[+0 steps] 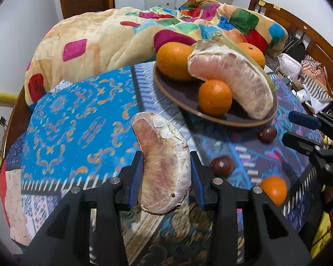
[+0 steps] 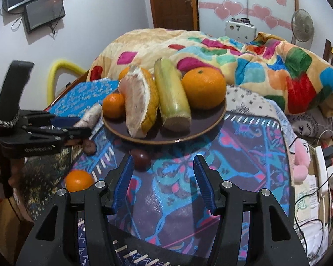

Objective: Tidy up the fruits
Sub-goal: 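Grasp a second pomelo segment with the left gripper while the right moves toward a dark red plum, then grasp the dark red plum with the right gripper while the left carries the segment toward the plate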

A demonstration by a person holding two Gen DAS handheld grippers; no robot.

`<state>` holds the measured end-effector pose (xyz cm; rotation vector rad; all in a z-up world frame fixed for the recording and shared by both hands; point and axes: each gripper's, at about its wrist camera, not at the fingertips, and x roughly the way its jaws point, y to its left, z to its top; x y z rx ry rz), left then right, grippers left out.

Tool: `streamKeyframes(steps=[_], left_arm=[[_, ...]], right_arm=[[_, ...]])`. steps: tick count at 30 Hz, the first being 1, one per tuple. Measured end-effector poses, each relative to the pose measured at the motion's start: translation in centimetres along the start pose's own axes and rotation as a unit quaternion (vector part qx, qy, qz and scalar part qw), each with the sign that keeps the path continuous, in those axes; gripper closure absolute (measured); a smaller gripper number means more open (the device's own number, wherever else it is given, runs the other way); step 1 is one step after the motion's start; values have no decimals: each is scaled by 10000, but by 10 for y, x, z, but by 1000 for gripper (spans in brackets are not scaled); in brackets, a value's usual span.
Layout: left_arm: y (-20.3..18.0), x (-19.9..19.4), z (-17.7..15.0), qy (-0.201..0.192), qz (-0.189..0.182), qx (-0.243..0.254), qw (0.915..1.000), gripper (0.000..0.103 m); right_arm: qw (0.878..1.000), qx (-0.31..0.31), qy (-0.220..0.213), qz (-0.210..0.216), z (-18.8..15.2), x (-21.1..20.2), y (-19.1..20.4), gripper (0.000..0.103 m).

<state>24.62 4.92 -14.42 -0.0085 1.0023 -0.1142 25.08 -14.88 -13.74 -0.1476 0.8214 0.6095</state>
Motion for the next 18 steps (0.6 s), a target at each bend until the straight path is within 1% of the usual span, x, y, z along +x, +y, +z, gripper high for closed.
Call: streamKeyframes(steps=[5,9,11,13,14,16,17,18], left_arm=[[8,-8,-13,-22,11,-22,10000,62],[9,-6,-10,51,-33,-44,10000,62],[11,-4,-9,63,-86,-67,9999,61],[10,-3,-8,41,-71,-42,10000,61],[9,-3,-8,15,-42,-15,10000,61],[8,-1,-6,-14,-2,14,10000,61],[8,0,-5,-18,10,10,10000,61],[8,0,-4,-12,9,-3,10000,61]], right_arm=[[9998,-79,169,56,-3,9,6,51],[9995,-101,273,132,0,16,11,51],[9995,-151,273,107,1,18,14,55],[9993,-200,298,109,2,19,17,63],[9993,-223,302,80,2,20,18,64],[9992,-277,290,43,3,21,19,73],[9991,-297,274,80,3,21,20,77],[9991,-296,274,152,3,20,20,82]])
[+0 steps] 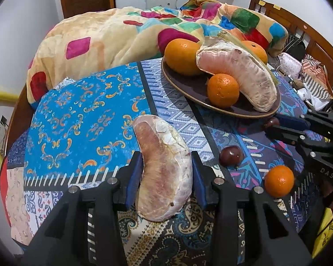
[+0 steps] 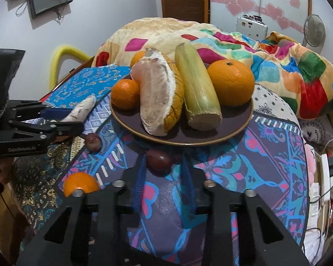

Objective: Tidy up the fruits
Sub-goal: 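Grasp the dark red plum with the right gripper while the left carries the segment toward the plate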

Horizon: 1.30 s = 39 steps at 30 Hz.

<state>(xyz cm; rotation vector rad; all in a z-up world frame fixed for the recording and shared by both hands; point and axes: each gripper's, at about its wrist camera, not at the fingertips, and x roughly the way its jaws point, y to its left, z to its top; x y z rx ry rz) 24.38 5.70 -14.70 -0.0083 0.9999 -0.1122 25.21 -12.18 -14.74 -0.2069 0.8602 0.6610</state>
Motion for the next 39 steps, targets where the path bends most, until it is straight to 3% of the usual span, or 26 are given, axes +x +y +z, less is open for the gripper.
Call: streamKeyframes(steps=[9,14,17,22,39], left_arm=[[-4,-3,2,-73,114,56,9999,65],[-8,-19,4,-296,113,82,9995,78],[-9,-25,10,-341,-78,41,9994,81],[-19,-32,15,-526,59,153,9985,82],[-61,-56,75,-1291,-74,396,9908,82]], right_arm=[[9999,18,-112,-38,-6,-12,-3,83],[9994,173,-258,-134,-6,-27,-16,83],[9987,282,-384,-187,-5,-38,-25,83],[9973,447,-548,-207,-1,-46,-37,83],[9957,442,-773,-258,19,-41,-54,83]])
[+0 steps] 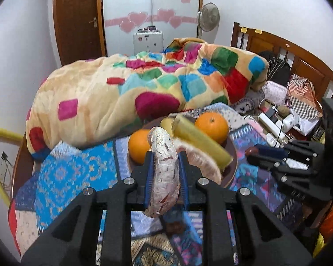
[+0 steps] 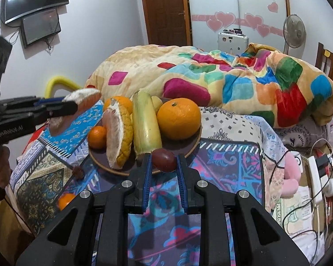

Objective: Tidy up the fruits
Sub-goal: 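Grasp the dark red plum with the right gripper while the left carries the segment toward the plate, then place the plum on the plate with the right gripper while the left sets the segment there and opens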

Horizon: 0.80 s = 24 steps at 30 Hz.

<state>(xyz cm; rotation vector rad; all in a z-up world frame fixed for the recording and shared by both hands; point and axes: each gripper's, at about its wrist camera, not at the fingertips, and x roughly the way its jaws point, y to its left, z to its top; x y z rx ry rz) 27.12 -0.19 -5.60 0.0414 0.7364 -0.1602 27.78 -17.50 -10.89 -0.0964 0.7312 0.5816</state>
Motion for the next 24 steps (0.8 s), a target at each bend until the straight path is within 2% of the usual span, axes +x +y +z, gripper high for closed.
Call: streamKeyframes(steps=[11,15,24], left_arm=[[-19,30,26,-122,145,202,9996,82],[-25,42,29,-42,142,274,9995,82],[-36,53,27,-14,283,463,9985,81]], right_arm=[[9998,25,171,-58,15,27,-15,83],[9993,26,367,16,17,39,-17,83],[9986,-5,525,17,16,48,-17,82]])
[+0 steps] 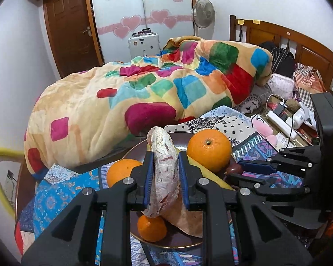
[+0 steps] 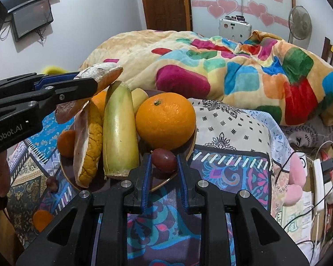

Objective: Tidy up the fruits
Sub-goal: 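Place the plum on the plate with the right gripper while the left sets the segment there and opens, then grasp a tangerine with the right gripper while the left grasps another dark red plum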

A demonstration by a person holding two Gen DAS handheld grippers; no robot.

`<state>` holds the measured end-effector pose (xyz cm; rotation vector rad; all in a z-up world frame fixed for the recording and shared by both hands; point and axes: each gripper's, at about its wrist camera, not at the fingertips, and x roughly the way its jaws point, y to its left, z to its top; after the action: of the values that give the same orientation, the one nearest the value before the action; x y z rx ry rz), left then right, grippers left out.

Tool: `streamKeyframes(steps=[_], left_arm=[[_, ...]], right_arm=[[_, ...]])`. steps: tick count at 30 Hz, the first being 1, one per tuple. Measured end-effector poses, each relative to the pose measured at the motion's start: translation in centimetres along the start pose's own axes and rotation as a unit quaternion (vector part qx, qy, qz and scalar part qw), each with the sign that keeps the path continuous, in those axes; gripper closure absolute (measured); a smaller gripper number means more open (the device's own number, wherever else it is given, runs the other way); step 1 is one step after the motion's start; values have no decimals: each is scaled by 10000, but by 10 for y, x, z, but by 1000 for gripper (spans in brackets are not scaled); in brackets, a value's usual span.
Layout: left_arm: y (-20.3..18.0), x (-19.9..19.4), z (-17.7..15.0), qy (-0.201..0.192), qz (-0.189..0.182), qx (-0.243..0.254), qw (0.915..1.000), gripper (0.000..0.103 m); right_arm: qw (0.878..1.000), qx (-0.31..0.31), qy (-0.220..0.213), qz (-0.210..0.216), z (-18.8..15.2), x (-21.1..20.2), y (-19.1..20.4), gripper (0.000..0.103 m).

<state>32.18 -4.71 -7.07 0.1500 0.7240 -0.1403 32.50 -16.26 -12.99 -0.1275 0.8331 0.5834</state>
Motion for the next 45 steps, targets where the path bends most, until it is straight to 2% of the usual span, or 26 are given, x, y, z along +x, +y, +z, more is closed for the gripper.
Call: streamKeyframes(steps=[3,7,14,17,28,34,38,41,45], left_arm=[[0,0,0,77,-196,-22,9998,81],[-2,-2,0,107,-271,-66,9996,80],[2,-26,-3,-19,-386,-227,9990,78],[4,-43,-7,-112,-316,-263,9991,78],[23,-115,-39,-315,-296,-623,9971,77],[35,-141,-68,-222,-249,-805,9962,62],[49,-153,-91,-159,-229,-1009,9945,47],[54,-157,-109,-127,-28,-1001,9949,45],[60,-150,-130,100,-44,-1051,9944,43]], right_arm=[[10000,-34,13,-29,1,1,1,81],[9998,-88,-15,-152,1,-2,4,66],[9995,-114,-185,-224,0,-24,6,66],[9993,-81,-310,-214,0,-39,11,66],[9961,-165,-839,-203,-11,-101,51,64],[9953,-261,-920,-168,-27,-114,75,59],[9960,-301,-845,-14,-41,-113,91,59],[9961,-397,-793,6,-50,-108,103,58],[9970,-416,-651,96,-61,-93,113,53]])
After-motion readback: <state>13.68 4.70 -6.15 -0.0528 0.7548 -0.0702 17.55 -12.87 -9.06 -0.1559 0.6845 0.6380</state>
